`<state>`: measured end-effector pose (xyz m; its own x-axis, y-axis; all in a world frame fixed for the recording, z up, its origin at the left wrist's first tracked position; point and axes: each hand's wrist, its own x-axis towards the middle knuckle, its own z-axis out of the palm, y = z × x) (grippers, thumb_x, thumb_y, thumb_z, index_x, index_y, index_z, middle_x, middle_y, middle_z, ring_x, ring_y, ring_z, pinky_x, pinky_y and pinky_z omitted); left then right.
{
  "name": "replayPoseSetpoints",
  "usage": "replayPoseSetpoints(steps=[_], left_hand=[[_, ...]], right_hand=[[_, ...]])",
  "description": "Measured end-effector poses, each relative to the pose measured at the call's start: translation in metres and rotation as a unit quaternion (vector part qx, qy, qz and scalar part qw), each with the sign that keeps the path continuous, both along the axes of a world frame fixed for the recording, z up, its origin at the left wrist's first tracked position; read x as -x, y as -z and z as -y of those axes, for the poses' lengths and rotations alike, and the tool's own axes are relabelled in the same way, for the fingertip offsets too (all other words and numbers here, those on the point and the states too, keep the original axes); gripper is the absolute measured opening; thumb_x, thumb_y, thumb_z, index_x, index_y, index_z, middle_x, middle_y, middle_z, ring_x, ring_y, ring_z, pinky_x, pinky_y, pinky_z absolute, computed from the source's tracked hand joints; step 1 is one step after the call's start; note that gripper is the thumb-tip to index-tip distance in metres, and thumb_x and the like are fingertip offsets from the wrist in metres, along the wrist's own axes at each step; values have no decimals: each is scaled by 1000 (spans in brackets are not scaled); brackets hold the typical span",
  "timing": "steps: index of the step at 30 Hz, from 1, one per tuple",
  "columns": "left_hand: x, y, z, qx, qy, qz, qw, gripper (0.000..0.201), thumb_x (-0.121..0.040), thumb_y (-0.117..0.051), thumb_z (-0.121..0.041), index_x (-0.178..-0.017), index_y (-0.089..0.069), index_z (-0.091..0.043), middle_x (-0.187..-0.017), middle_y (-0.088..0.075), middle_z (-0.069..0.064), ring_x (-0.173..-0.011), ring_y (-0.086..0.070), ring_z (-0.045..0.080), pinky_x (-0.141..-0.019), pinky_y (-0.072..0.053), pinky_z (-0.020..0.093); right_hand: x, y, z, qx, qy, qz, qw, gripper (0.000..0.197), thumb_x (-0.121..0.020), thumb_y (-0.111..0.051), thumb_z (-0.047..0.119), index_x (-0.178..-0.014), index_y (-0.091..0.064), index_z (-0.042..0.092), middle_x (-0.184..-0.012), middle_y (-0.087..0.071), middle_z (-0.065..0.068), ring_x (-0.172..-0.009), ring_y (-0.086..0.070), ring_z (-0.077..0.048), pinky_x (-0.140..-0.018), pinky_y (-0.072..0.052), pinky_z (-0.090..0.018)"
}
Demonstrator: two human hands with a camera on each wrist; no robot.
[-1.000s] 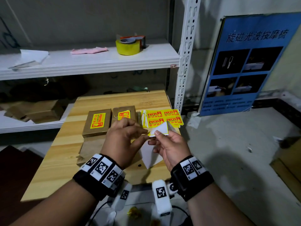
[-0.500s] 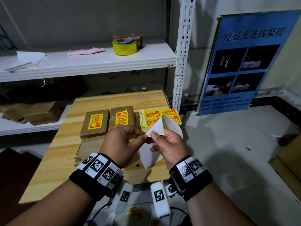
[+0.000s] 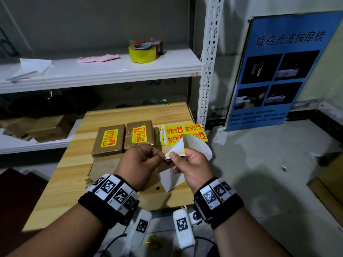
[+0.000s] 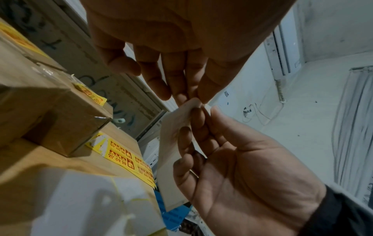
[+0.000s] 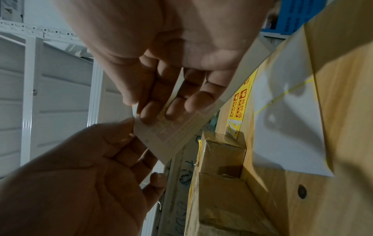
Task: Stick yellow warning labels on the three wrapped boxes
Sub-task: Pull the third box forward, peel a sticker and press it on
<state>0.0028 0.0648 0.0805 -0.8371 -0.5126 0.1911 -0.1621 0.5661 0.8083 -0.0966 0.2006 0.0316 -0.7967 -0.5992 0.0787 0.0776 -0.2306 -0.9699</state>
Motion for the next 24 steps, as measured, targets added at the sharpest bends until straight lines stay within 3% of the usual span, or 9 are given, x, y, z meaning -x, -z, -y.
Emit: replayPoseSetpoints(steps=[2,4,8,11,16,21,24], left_hand=[[0,-1,0,-34,11,-5,999,15,-87,-76,-20,-75,-74,-10,-77,-72,16,-67,-63,22,-68,-49,33],[0,-1,0,-75,20,-15,997,20,-82,-74,-28,-77,-74,-8,-80,-71,22,-66,-59,18,-65,-46,29],[-3,2,1,-68,13,-20,997,11,-76,-74,-31,-74,-75,-20,-79,-76,7,-70,-66,15,-71,-50,33],[-5,2,1,-42,4,-23,999,11,-76,-81,-29,-75,-75,-19,-76,-76,0,-70,-67,12,-71,-53,34],[-7,-1,0,4,3,-24,1000,11,-76,-86,-22,-79,-76,-20,-80,-76,-4,-73,-67,5,-72,-55,32],[-8,1,1,16,-9,-16,1000,16,-71,-78,-43,-76,-76,-28,-77,-75,-7,-73,-68,9,-70,-56,35],[-8,3,1,33,-12,-7,999,12,-74,-76,-44,-72,-74,-33,-71,-73,-13,-65,-63,5,-63,-50,31]], right_hand=[[0,-1,0,-3,-2,0,1000,10,-91,-69,20,-83,-75,18,-79,-76,1,-75,-69,-11,-61,-51,-27],[0,0,1,-4,2,5,1000,10,-91,-69,22,-85,-76,18,-82,-78,-2,-78,-70,-14,-61,-52,-28],[-1,0,4,8,5,49,999,12,-82,-71,29,-79,-77,19,-81,-75,-8,-80,-67,-25,-61,-51,-31],[-4,0,5,22,-2,100,995,15,-80,-75,27,-70,-73,17,-79,-72,-12,-78,-65,-30,-61,-51,-35],[-5,-2,5,42,-15,161,986,21,-87,-74,19,-68,-69,13,-86,-69,-20,-77,-67,-26,-60,-53,-31],[-6,-7,3,67,-38,191,979,19,-88,-70,16,-70,-69,12,-84,-71,-15,-77,-70,-20,-61,-51,-32],[-7,-8,2,63,-41,188,979,16,-88,-70,14,-72,-70,11,-81,-71,-12,-76,-70,-18,-62,-50,-31]])
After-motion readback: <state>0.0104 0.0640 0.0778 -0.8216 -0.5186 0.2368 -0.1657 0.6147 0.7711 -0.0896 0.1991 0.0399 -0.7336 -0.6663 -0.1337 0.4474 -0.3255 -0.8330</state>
